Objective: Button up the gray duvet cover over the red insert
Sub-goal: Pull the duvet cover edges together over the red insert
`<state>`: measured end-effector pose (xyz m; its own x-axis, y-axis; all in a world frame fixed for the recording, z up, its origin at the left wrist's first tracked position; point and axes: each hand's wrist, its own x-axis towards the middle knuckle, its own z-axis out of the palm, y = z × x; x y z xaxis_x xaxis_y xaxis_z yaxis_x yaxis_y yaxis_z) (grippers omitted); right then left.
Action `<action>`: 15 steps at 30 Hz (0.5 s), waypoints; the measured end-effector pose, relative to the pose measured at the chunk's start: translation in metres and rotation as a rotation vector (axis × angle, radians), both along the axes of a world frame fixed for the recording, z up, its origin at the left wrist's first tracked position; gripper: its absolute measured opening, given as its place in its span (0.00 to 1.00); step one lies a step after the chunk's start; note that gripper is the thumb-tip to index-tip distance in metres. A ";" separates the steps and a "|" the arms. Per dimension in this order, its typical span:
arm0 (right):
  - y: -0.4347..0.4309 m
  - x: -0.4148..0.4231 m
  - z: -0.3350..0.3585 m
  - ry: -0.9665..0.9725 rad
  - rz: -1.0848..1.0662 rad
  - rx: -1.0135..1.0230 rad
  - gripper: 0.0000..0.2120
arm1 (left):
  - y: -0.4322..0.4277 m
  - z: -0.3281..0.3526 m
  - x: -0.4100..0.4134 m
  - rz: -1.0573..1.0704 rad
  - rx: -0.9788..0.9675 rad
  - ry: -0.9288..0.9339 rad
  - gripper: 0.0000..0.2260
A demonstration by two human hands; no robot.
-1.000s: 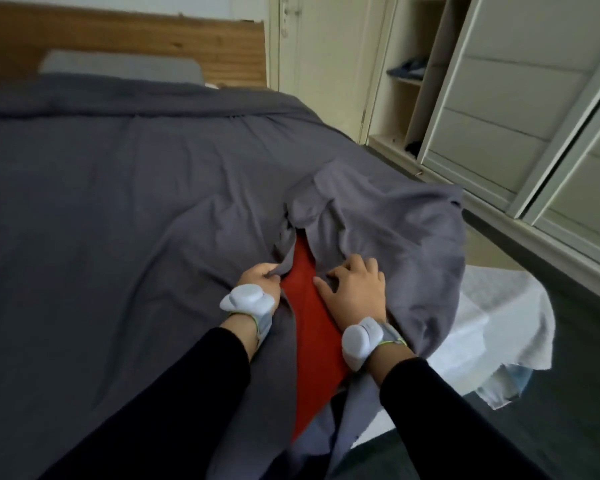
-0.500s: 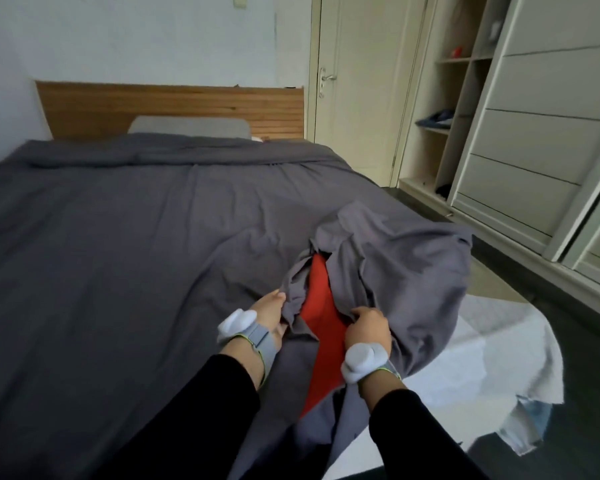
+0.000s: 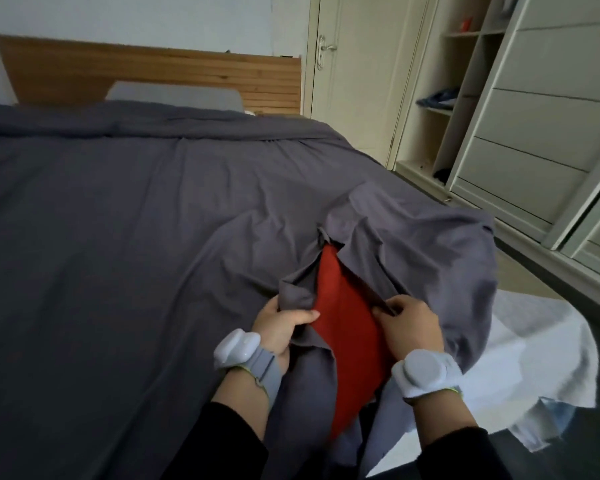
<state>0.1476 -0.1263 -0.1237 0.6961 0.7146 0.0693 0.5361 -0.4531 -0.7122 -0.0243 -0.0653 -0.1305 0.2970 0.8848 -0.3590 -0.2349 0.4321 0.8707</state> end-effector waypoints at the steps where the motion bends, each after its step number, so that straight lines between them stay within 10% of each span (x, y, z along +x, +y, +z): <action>1: 0.001 0.001 0.006 0.066 0.020 0.054 0.08 | 0.003 0.002 -0.003 0.008 0.013 -0.009 0.18; 6: 0.003 0.000 0.045 0.613 0.158 0.536 0.09 | 0.022 0.007 -0.023 0.096 0.095 -0.099 0.14; 10: 0.016 -0.022 0.024 0.815 0.231 0.533 0.05 | 0.022 0.012 -0.027 0.176 0.059 -0.172 0.15; 15: 0.023 -0.032 -0.016 0.686 0.150 0.316 0.04 | 0.028 0.006 -0.042 0.324 0.439 0.570 0.15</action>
